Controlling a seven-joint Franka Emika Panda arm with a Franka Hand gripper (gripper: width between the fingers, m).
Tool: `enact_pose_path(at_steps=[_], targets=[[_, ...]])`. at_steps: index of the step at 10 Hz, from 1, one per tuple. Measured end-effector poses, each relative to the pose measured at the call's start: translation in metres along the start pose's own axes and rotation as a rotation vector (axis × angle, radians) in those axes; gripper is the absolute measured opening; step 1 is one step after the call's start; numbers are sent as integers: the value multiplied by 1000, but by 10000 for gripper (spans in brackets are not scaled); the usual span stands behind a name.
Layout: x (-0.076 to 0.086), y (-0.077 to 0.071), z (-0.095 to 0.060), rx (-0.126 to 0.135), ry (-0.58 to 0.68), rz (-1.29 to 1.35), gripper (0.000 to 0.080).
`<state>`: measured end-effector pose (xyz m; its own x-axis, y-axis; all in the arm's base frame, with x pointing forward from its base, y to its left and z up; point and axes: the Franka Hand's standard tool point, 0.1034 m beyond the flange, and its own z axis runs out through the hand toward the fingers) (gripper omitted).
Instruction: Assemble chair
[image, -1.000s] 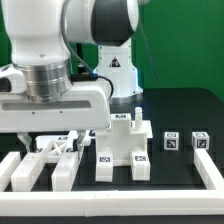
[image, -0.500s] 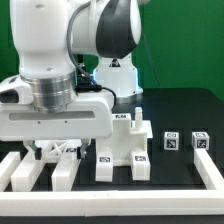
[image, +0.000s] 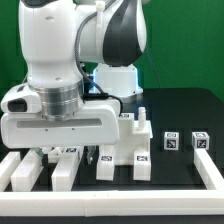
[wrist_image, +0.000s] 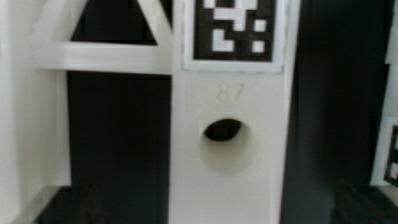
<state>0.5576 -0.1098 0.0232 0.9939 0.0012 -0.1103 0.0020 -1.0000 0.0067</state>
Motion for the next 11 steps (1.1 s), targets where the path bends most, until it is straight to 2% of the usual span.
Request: enact_pose_path(at_steps=[1,2,3,4,5,11], targets=[[0,0,0,0,0,-1,649],[0,0,0,0,0,-1,525],[0,0,0,0,0,-1,525],[0,0,0,0,0,-1,385],[0,0,0,0,1,-1,279],[0,0,0,0,1,-1,280]])
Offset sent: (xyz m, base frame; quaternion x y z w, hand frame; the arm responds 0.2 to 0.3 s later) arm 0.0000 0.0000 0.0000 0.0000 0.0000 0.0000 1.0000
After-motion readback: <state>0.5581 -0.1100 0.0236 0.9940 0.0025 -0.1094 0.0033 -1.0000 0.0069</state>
